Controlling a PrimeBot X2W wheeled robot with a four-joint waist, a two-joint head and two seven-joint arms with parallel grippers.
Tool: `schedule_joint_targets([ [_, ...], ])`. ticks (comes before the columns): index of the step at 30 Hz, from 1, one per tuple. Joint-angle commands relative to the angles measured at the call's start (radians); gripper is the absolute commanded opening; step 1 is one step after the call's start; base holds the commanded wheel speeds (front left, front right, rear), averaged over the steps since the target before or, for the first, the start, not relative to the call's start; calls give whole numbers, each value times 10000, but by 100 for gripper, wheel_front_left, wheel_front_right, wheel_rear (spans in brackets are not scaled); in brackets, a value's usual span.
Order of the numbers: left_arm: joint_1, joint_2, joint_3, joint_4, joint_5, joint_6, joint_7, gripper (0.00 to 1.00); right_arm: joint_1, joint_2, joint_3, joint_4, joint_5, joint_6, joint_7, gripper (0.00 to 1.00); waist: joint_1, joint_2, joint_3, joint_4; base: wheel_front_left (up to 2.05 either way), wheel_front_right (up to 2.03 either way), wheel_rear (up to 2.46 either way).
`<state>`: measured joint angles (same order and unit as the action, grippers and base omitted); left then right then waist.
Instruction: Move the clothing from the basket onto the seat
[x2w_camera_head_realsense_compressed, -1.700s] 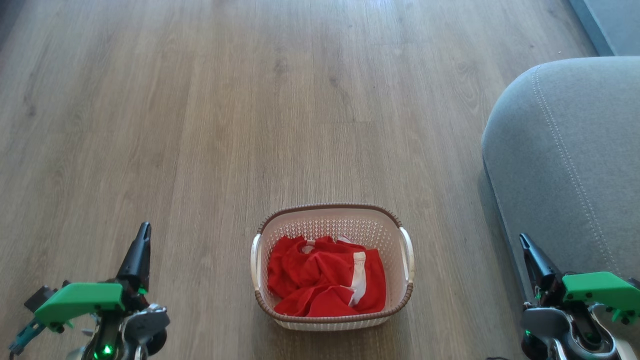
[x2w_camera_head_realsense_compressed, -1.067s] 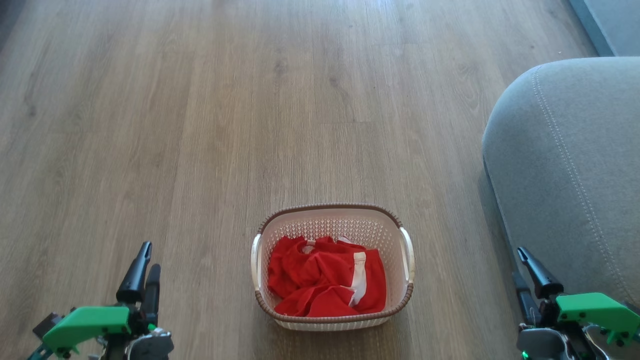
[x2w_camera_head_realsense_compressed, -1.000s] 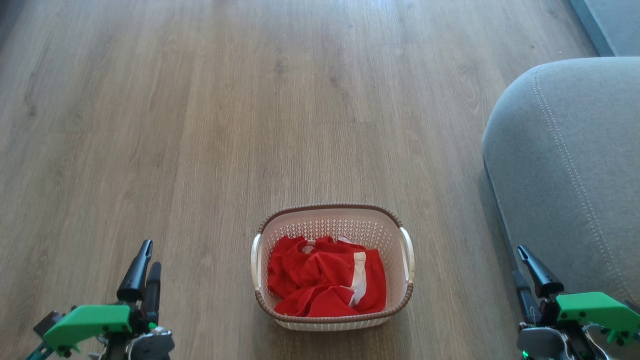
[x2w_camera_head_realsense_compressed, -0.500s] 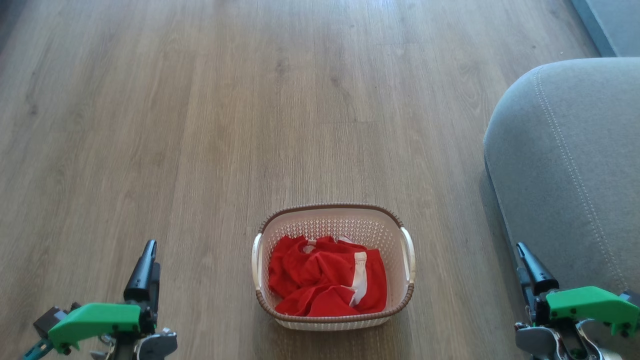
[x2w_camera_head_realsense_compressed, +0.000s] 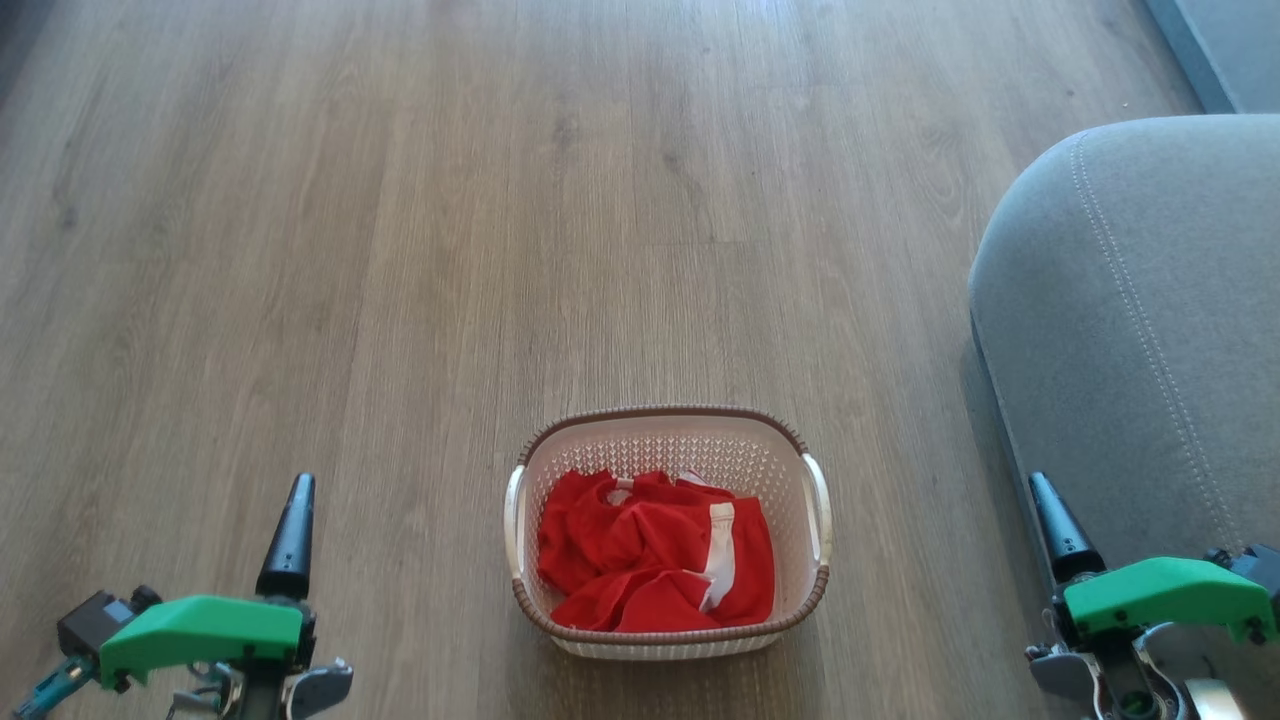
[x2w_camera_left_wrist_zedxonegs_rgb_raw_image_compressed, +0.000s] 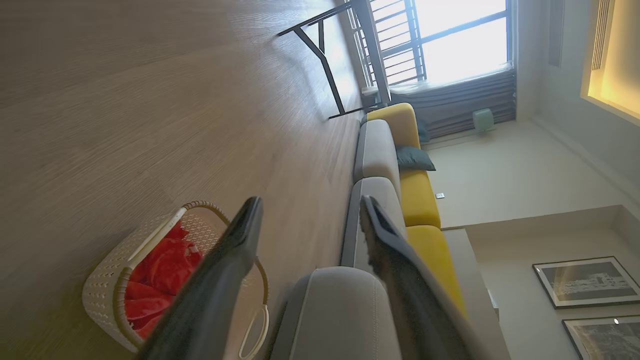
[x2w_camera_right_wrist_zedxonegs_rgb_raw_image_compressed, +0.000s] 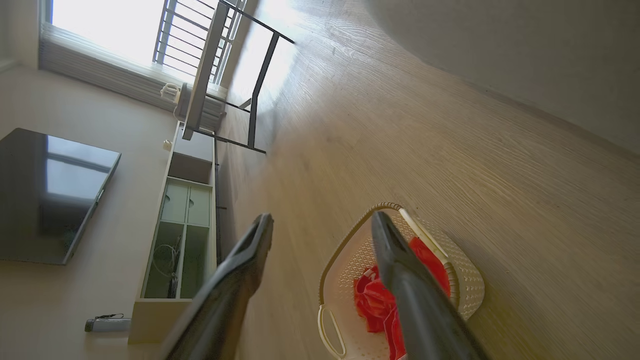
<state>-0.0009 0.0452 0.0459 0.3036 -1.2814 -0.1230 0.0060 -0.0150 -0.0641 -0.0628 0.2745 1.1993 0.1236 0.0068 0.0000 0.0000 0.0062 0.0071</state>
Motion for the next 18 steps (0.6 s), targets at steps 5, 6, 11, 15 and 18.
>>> schedule_joint_targets([
  [5,-468,68,148,-436,808,-25,-220,100,-547,-322,240,-442,-824,24,-227,100,0,0,9,11,0,0,0],
  [6,-470,70,145,-441,940,-26,-250,100,-558,-340,274,-452,-948,24,-256,100,0,0,11,15,0,0,0],
  [11,-474,75,150,-470,1542,-29,-395,100,-605,-447,469,-514,-1541,27,-402,100,0,0,27,34,0,0,0],
  [15,-474,77,162,-481,1986,-32,-513,100,-633,-528,606,-579,-1966,29,-519,100,0,0,35,46,0,0,0],
  [18,-473,77,158,-486,2312,-33,-601,100,-644,-588,710,-613,-2301,31,-608,100,0,0,30,60,0,0,0],
])
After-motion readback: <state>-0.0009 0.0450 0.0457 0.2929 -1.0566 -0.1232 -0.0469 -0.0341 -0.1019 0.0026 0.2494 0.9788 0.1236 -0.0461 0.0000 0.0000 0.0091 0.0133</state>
